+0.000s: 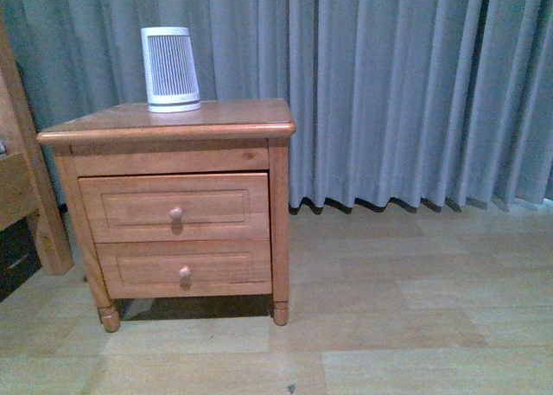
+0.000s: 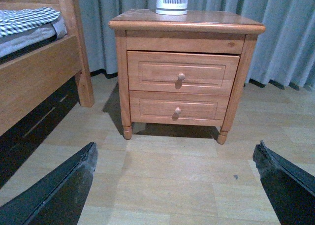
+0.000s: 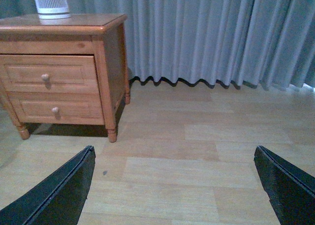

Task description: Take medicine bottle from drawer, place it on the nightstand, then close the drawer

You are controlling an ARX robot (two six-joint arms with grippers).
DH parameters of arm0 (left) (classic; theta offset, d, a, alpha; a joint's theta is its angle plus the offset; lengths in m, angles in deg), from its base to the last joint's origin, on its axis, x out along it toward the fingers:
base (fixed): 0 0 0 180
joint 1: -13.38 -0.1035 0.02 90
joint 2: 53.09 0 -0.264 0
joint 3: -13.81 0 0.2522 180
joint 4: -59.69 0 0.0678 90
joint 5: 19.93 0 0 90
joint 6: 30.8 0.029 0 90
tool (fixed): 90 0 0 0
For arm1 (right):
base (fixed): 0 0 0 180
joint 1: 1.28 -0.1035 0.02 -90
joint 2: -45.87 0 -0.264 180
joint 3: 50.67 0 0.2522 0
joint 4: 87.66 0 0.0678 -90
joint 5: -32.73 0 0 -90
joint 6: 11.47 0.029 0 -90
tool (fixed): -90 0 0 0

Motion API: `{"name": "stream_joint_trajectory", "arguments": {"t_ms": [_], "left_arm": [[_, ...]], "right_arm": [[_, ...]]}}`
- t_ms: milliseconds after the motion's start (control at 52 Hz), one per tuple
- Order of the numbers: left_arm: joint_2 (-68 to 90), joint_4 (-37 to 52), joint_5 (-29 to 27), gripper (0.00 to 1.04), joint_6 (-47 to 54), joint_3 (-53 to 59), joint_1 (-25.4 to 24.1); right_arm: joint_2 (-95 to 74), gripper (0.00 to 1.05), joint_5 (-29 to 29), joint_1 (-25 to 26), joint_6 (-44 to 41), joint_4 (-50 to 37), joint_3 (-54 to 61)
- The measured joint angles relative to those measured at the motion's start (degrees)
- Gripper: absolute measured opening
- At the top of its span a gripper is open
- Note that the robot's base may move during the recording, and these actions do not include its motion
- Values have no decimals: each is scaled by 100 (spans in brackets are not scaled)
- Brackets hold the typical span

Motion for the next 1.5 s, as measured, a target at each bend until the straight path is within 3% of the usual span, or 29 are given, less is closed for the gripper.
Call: {"name": "stream_joint_trajectory", "arguments": {"t_ms": [712, 750, 788, 846, 1096, 1192, 1500], "left_arm": [[13, -2, 0, 98, -2, -2, -2], [249, -468, 256, 98, -175, -195, -17], [848, -820, 358, 98, -356, -518, 9], [1788, -581, 424, 98, -431, -927, 74], [5873, 2100, 278, 98, -284, -3303, 396], [8105, 3115, 85, 98, -140, -4019, 688], [11656, 4054, -181, 98, 225, -5283, 1130]], "right_arm": [[0, 98, -2, 0, 0, 0, 0], [0, 98, 2, 0, 0, 0, 0], [0, 98, 0, 0, 0, 0, 0], [0, 98, -11, 0, 0, 0, 0], [0, 98, -13, 0, 0, 0, 0], [0, 98, -15, 0, 0, 0, 0], [0, 98, -13, 0, 0, 0, 0]]}}
